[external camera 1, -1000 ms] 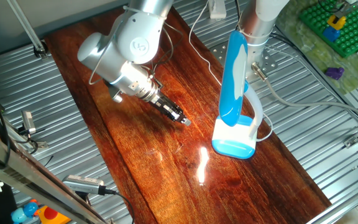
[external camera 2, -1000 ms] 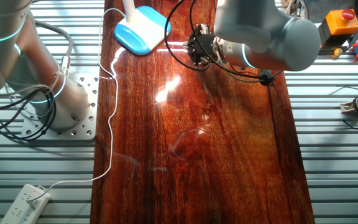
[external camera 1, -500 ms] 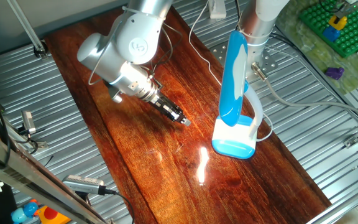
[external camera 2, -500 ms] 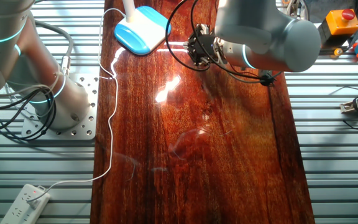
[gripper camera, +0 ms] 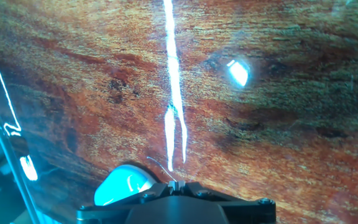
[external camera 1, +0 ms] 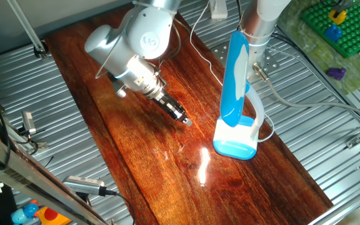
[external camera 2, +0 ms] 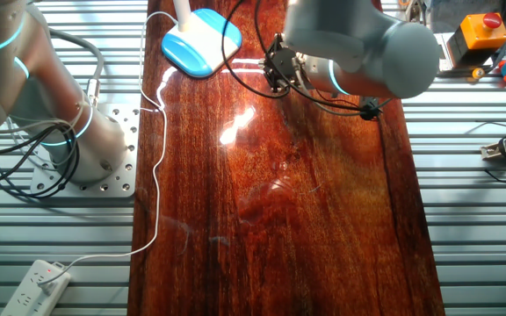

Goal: Turn off the desk lamp by pressing the button

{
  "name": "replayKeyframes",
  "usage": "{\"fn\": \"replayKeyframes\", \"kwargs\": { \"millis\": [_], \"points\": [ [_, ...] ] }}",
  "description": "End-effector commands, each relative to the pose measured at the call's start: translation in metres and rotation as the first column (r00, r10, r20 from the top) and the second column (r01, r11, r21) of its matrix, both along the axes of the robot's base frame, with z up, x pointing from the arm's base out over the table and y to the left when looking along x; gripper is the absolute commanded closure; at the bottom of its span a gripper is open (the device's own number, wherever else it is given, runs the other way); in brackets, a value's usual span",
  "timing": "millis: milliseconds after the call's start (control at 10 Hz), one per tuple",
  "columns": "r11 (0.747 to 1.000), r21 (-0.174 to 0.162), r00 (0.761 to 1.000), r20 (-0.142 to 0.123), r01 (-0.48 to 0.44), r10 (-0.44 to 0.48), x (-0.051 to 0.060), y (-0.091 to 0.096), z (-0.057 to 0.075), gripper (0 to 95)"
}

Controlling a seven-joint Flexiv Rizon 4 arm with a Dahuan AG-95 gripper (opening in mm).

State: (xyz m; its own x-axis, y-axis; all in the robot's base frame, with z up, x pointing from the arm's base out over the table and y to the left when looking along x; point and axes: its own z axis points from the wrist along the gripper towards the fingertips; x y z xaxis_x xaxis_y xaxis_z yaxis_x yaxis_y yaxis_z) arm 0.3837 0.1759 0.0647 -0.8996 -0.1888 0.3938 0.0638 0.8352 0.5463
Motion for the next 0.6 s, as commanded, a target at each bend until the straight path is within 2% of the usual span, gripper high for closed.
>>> {"fn": "replayKeyframes", "kwargs": {
  "millis": [100,600],
  "points": [
    [1.000,0.001,1.000,-0.011,0.000,0.000,0.0021,0.0005,-0.0017,95.0],
    [1.000,0.001,1.000,-0.017,-0.002,0.002,0.0021,0.0005,-0.0017,95.0]
  ]
}}
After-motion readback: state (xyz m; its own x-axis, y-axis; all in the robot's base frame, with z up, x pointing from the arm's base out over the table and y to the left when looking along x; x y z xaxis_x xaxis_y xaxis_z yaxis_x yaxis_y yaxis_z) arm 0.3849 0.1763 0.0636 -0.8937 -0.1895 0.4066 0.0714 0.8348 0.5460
